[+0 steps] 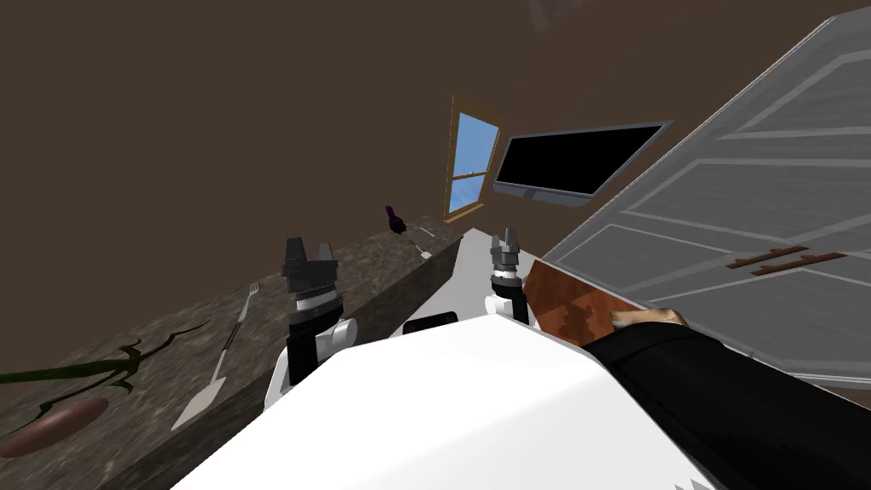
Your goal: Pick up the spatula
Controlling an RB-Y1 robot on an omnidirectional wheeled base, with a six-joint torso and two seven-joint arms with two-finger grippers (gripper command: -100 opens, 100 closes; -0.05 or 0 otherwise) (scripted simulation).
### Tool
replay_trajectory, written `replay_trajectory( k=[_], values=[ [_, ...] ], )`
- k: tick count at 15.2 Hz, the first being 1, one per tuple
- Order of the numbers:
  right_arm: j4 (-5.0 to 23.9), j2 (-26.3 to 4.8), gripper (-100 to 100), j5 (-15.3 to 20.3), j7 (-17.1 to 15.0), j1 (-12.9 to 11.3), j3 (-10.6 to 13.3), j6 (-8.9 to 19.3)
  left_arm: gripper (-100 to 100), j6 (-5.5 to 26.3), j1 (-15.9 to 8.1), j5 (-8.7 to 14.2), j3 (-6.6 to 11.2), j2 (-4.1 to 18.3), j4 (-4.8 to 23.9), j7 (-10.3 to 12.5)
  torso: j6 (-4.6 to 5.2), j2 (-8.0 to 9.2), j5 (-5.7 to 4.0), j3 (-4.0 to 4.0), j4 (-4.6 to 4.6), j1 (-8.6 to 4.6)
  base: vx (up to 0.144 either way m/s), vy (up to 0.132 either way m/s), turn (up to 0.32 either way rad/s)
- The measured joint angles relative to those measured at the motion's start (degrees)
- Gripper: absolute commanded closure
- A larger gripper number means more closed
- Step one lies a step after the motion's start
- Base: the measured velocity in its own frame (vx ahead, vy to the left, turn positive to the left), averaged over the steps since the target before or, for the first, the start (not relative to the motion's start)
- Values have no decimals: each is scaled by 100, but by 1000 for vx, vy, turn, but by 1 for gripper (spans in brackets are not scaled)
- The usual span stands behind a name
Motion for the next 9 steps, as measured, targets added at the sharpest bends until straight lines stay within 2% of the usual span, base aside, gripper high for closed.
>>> replay_trajectory(
  k=[3,9],
  values=[
    [0,1,0,0,0,0,1,0,-100,175,73,121,36,304,51,-63,2,-12,-3,-6,-3,-18,36,-55,-89],
    [0,1,0,0,0,0,1,0,-100,729,174,419,156,806,135,-211,1,-17,-6,-10,-4,-25,43,-64,-83]
  ],
)
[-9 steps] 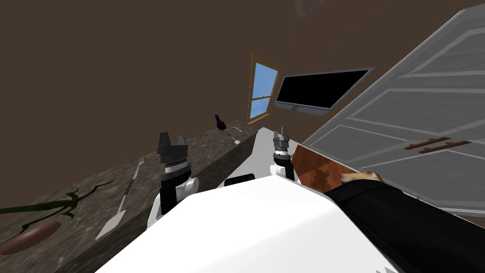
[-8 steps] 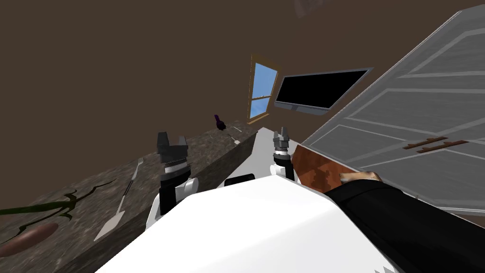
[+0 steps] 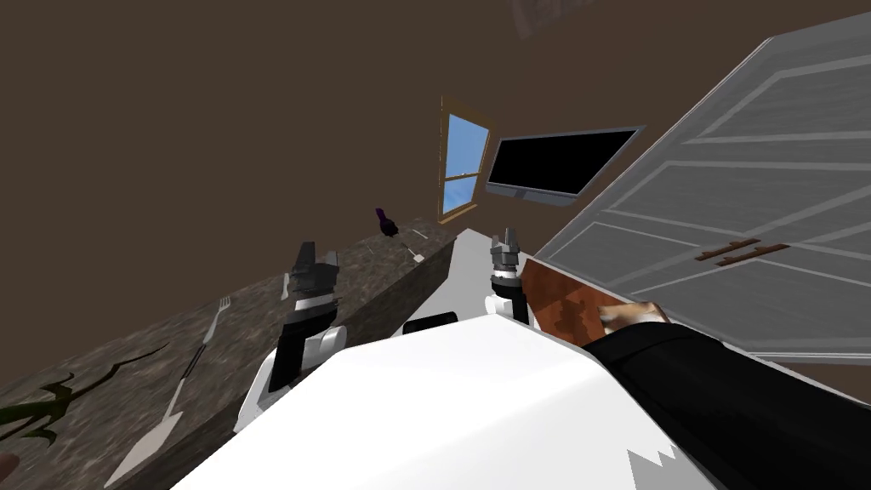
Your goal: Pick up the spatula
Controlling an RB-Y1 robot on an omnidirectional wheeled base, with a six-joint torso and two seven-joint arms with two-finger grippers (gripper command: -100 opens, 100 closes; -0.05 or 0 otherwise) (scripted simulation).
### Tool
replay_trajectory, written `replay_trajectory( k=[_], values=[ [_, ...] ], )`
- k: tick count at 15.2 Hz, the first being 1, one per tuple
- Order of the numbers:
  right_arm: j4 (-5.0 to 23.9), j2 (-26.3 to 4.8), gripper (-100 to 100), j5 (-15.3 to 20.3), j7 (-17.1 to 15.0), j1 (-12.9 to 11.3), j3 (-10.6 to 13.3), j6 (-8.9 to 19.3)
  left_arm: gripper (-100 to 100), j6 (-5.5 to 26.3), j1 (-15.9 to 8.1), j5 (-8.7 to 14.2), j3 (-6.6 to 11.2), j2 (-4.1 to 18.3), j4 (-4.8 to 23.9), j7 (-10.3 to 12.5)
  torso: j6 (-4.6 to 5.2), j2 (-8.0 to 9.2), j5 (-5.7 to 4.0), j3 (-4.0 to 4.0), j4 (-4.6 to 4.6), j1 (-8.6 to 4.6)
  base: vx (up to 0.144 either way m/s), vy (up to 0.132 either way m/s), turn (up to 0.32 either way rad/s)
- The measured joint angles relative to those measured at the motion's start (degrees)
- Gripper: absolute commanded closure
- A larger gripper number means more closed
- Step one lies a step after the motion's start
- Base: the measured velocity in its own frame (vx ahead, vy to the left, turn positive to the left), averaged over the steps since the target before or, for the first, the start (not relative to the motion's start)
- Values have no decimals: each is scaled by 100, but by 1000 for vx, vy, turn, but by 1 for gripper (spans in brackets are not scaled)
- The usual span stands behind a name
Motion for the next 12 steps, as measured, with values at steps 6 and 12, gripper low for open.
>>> replay_trajectory(
  k=[6,12],
  values=[
    [0,0,0,0,0,0,0,0,-100,562,142,329,108,463,124,-176,1,-4,-1,-2,-1,-4,51,-65,-92],
    [0,0,0,0,0,0,0,0,-100,1244,324,723,233,964,241,-394,0,-8,-2,-5,-2,-8,61,-72,-94]
  ],
)
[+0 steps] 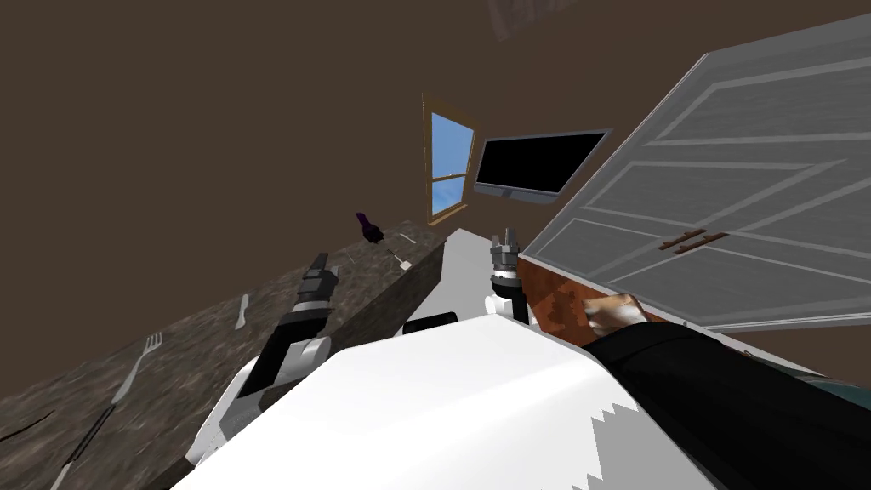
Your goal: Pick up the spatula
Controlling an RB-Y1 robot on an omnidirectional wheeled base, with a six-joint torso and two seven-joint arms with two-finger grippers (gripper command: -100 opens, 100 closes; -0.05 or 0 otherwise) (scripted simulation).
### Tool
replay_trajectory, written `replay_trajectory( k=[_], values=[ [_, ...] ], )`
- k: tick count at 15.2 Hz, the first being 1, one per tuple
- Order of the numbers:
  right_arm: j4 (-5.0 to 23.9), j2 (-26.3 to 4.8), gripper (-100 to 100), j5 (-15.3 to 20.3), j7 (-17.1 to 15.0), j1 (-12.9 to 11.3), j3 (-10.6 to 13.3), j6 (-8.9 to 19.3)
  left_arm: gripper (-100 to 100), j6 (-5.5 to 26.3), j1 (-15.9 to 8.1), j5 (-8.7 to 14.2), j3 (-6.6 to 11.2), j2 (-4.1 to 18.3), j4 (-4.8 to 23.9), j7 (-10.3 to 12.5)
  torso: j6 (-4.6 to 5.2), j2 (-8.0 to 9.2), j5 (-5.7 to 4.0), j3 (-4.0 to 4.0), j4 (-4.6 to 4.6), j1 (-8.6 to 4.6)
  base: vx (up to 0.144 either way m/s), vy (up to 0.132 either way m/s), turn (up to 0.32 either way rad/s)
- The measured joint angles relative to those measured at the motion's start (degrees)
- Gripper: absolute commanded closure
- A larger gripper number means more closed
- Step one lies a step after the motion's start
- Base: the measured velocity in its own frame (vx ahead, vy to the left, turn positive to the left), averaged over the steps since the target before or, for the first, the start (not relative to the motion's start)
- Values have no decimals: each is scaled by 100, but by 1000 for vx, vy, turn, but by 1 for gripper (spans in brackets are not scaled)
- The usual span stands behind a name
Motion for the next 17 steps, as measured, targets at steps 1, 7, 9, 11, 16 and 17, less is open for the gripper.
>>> replay_trajectory(
  k=[1,7,9,11,16,17],
  values=[
    [0,0,0,0,0,0,0,0,-100,79,12,24,0,28,15,-29,-1,6,0,3,1,5,36,-59,-83],
    [0,0,0,0,0,0,0,0,-100,806,131,444,142,542,194,-246,1,-3,-1,-1,0,-2,64,-71,-109],
    [0,0,0,0,0,0,0,0,-100,1017,172,548,183,665,218,-300,0,-1,0,0,0,0,66,-70,-94],
    [0,0,0,0,0,0,0,0,-100,1263,201,713,246,872,301,-363,2,-3,-1,-1,0,-2,75,-88,-132],
    [0,0,0,0,0,0,0,0,-100,1796,380,981,343,1167,333,-506,-1,4,1,2,1,8,61,-55,-81],
    [0,0,0,0,0,0,0,0,-100,1897,428,1044,362,1237,346,-544,1,3,1,2,1,5,65,-67,-107]
  ],
)
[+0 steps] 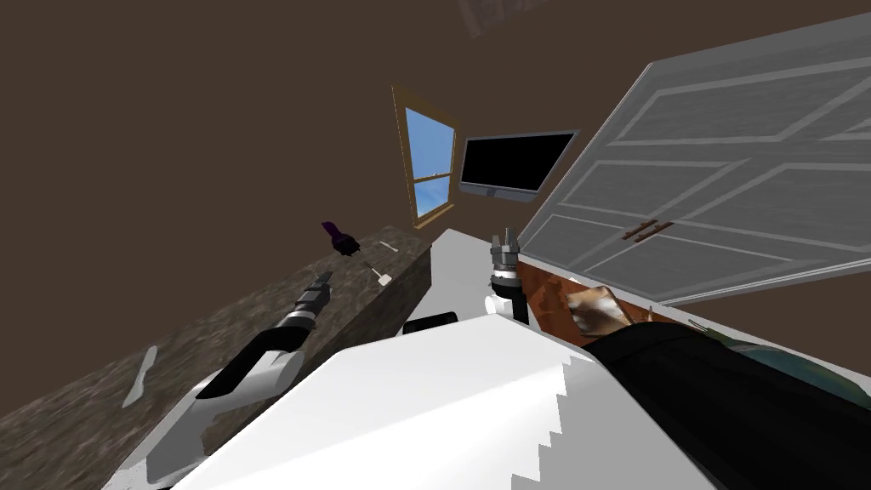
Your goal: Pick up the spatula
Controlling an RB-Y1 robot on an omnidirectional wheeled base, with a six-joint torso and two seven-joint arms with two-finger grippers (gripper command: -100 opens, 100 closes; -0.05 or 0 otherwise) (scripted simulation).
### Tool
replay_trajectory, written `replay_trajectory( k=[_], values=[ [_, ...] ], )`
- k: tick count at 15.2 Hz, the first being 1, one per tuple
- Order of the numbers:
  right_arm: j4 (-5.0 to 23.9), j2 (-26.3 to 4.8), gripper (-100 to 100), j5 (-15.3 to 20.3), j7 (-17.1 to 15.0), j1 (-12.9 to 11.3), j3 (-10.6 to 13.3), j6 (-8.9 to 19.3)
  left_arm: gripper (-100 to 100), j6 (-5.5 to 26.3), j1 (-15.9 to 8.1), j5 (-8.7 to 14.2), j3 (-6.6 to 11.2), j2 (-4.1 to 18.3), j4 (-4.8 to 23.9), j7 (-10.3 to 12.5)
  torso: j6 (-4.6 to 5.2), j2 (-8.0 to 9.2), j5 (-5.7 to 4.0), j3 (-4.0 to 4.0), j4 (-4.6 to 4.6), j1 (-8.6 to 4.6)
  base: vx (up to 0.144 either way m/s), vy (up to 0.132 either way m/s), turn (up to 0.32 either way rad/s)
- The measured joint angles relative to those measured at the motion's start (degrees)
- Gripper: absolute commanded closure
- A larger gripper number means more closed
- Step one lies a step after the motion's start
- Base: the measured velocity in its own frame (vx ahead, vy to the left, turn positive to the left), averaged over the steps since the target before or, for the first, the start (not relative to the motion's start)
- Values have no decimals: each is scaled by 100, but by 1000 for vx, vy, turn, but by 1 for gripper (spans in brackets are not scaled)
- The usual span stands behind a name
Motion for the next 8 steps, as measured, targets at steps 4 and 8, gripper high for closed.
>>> replay_trajectory(
  k=[4,8],
  values=[
    [0,0,0,0,0,0,0,0,-100,354,69,251,68,298,156,-115,0,0,-1,0,0,-2,55,-52,-75],
    [0,0,0,0,0,0,0,0,-100,851,109,453,121,523,224,-264,1,-2,-2,-1,0,-8,71,-70,-128]
  ],
)
